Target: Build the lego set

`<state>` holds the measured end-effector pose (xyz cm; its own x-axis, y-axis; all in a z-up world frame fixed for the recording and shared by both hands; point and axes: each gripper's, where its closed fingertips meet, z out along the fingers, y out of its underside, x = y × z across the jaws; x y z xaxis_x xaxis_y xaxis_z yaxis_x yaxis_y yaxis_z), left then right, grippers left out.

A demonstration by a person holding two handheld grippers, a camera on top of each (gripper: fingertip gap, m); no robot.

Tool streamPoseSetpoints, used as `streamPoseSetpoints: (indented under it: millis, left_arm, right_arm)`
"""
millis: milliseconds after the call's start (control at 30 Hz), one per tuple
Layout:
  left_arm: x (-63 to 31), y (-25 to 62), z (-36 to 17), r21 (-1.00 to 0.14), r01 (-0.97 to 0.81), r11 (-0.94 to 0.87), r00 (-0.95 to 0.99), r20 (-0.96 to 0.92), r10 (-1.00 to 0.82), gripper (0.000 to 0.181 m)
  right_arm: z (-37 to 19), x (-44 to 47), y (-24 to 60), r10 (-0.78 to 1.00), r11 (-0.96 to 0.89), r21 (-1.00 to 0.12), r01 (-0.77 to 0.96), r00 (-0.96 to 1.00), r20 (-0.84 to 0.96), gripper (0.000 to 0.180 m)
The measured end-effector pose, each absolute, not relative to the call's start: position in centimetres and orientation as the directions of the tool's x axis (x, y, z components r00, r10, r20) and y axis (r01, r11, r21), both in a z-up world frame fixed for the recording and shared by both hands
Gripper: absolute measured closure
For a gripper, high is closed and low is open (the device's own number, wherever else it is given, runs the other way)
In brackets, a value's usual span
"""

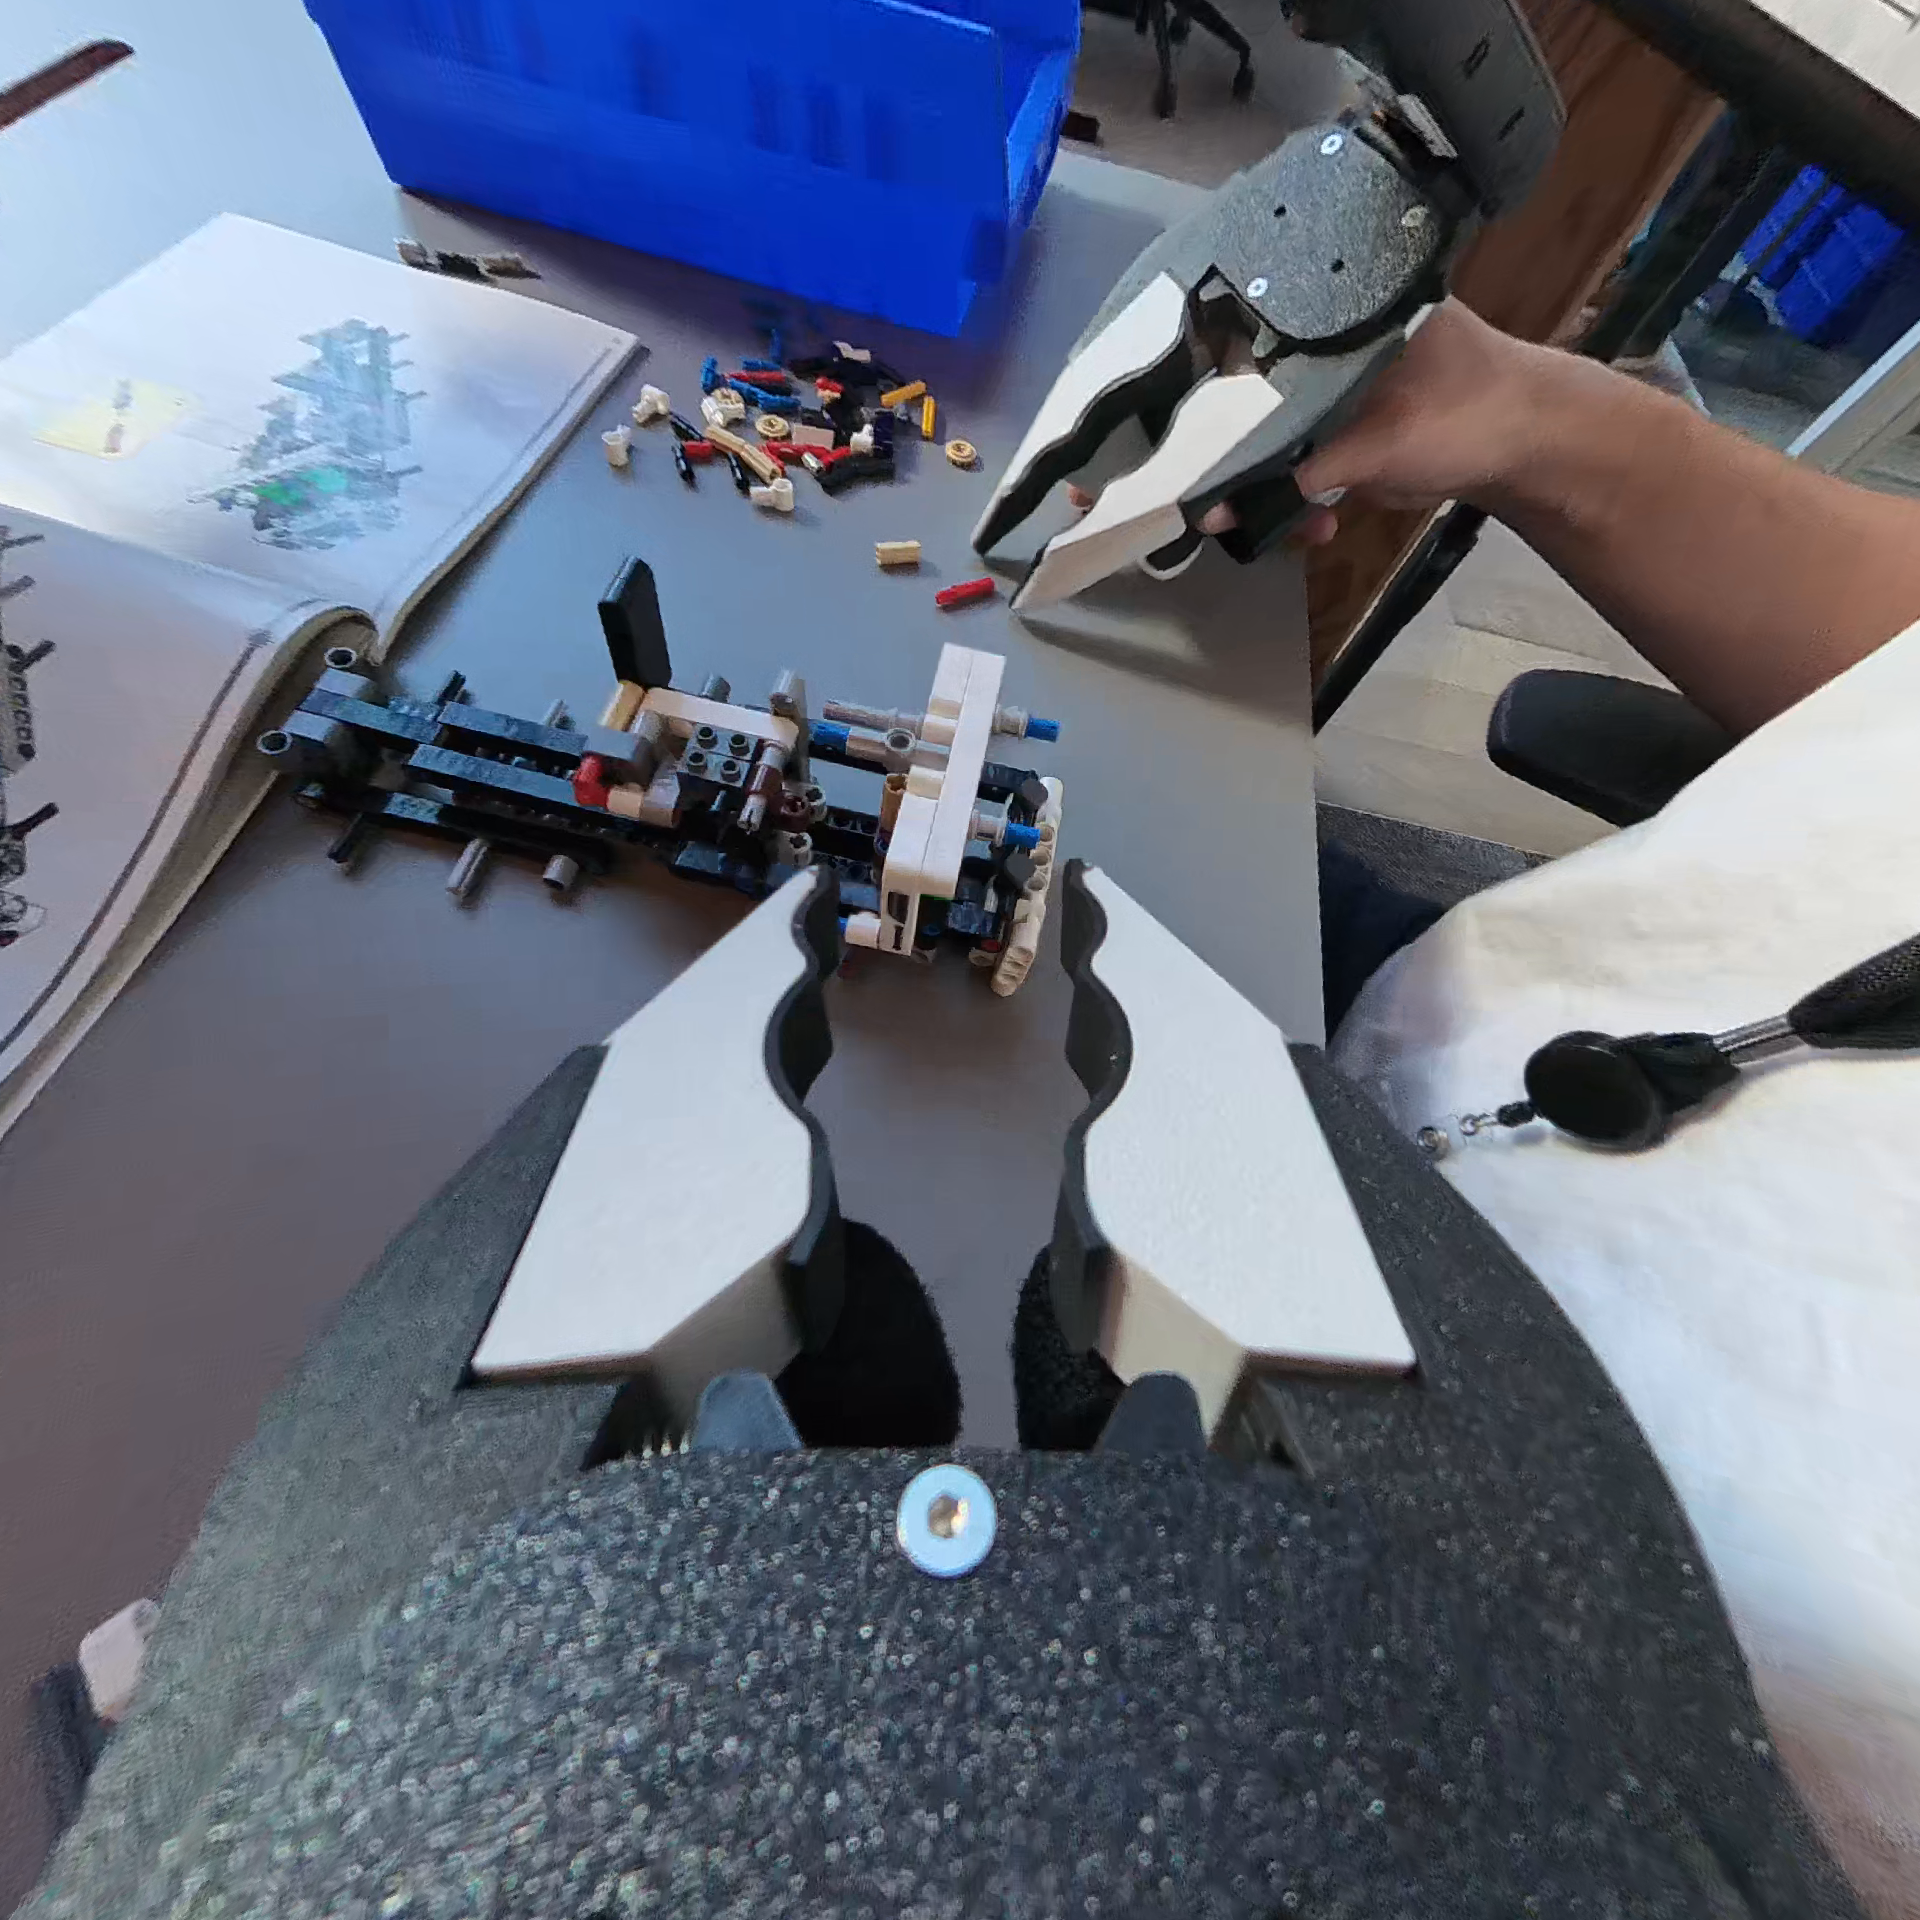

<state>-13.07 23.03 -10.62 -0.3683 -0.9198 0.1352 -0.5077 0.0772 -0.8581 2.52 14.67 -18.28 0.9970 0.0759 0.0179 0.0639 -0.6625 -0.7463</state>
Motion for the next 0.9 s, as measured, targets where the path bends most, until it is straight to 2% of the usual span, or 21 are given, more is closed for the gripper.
streamPoseSetpoints:
  millis: [67,167,267,400,500,567,633,700,767,833,900]
  left_arm:
    - [-12.7,22.8,-10.5,-0.849,-0.518,0.106,-0.385,0.121,-0.915,0.145]
    - [-12.0,22.7,-9.4,-0.867,-0.479,0.134,-0.398,0.079,-0.914,0.153]
    - [-11.3,22.3,-8.0,-0.899,-0.425,0.105,-0.425,0.096,-0.9,0.154]
    - [-10.3,22.1,-6.6,-0.936,-0.338,0.098,-0.451,0.07,-0.89,0.152]
    - [-9.5,21.8,-7.2,-0.916,-0.382,0.126,-0.47,0.075,-0.879,0.145]
    - [-9.0,21.7,-7.3,-0.898,-0.414,0.147,-0.465,0.071,-0.882,0.149]
    - [-8.3,21.3,-6.7,-0.893,-0.433,0.124,-0.46,0.1,-0.882,0.155]
    - [-7.3,20.7,-5.8,-0.887,-0.456,0.066,-0.464,0.174,-0.869,0.156]
    - [-6.3,19.7,-4.9,-0.883,-0.47,0.008,-0.495,0.256,-0.83,0.157]
    - [-5.3,19.0,-4.6,-0.871,-0.49,-0.032,-0.52,0.322,-0.792,0.157]
    - [-4.9,18.0,-4.4,-0.853,-0.518,-0.058,-0.555,0.387,-0.737,0.158]
  right_arm:
    - [-18.2,2.2,15.2,0.1,-0.673,-0.736,0.079,0.995,0.015,0.15]
    - [-16.3,-1.3,15.8,0.233,-0.608,-0.787,0.105,0.971,-0.051,0.151]
    - [-17.3,-4.0,16.3,0.283,-0.656,-0.745,0.122,0.955,-0.092,0.153]
    - [-18.5,-3.9,17.4,0.245,-0.659,-0.728,0.187,0.969,0.027,0.159]
    - [-18.5,-3.6,17.7,0.238,-0.646,-0.73,0.224,0.967,0.086,0.176]
    - [-18.3,-2.5,17.9,0.214,-0.623,-0.731,0.277,0.96,0.182,0.176]
    - [-16.1,-2.5,18.3,0.235,-0.493,-0.791,0.361,0.931,0.279,0.177]
    - [-11.9,-2.9,18.8,0.224,-0.244,-0.88,0.408,0.906,0.358,0.177]
    - [-8.3,-3.6,18.6,0.222,-0.032,-0.916,0.4,0.896,0.384,0.177]
    - [-6.1,-3.8,18.4,0.205,0.069,-0.911,0.408,0.887,0.413,0.177]
    - [-5.5,-3.8,18.4,0.198,0.075,-0.893,0.444,0.871,0.449,0.178]
